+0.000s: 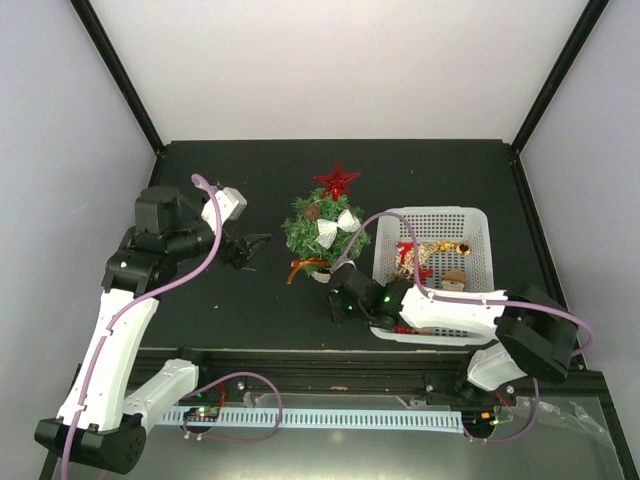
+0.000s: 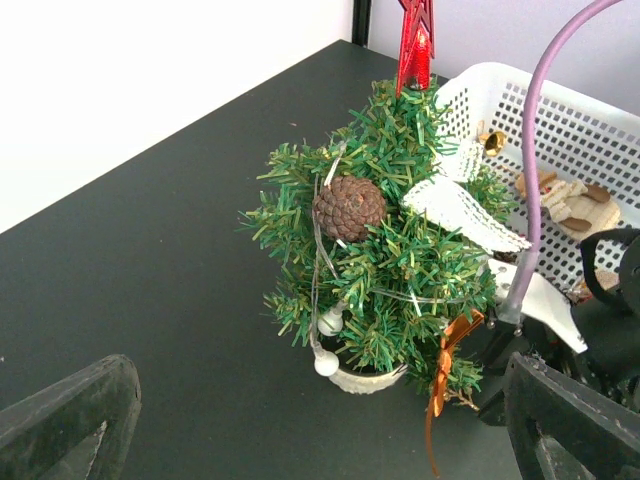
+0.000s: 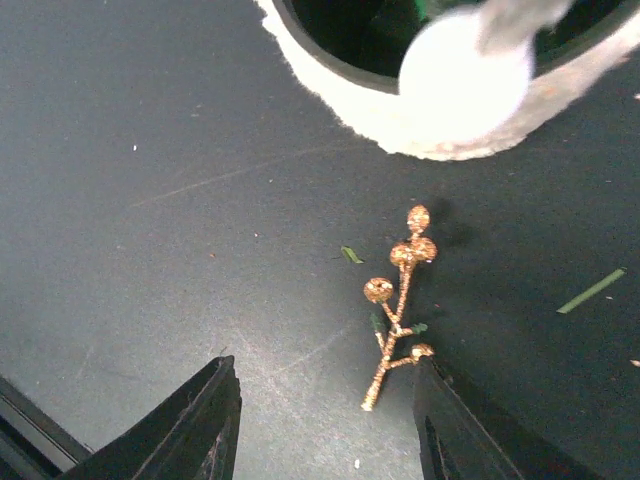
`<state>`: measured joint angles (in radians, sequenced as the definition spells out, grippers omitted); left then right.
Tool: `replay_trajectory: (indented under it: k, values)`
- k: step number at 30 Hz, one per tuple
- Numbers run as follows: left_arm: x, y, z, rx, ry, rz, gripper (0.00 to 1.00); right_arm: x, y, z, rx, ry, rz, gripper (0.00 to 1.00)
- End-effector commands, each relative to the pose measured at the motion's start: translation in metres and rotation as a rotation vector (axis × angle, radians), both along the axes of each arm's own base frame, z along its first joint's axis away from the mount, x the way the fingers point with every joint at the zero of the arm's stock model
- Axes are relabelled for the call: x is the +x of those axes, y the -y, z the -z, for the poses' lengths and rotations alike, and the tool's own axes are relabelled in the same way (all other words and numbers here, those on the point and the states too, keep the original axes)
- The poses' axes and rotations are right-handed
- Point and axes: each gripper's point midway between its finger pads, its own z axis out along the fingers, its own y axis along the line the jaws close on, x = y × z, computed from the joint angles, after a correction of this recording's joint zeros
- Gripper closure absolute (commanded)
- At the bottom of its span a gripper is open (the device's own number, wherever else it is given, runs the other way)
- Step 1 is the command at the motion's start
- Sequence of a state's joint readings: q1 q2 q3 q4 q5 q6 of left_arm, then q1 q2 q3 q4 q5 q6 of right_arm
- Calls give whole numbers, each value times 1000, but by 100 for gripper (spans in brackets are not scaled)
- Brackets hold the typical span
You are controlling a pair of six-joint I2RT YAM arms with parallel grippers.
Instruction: Decorate the small christmas tree
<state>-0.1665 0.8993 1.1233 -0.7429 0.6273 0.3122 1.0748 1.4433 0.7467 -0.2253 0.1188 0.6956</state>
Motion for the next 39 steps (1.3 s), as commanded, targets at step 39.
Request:
replay_trajectory:
  k: [39]
  values:
    - [0, -1, -12, -13, 22, -9, 1, 46, 170, 22, -334, 21, 478, 51]
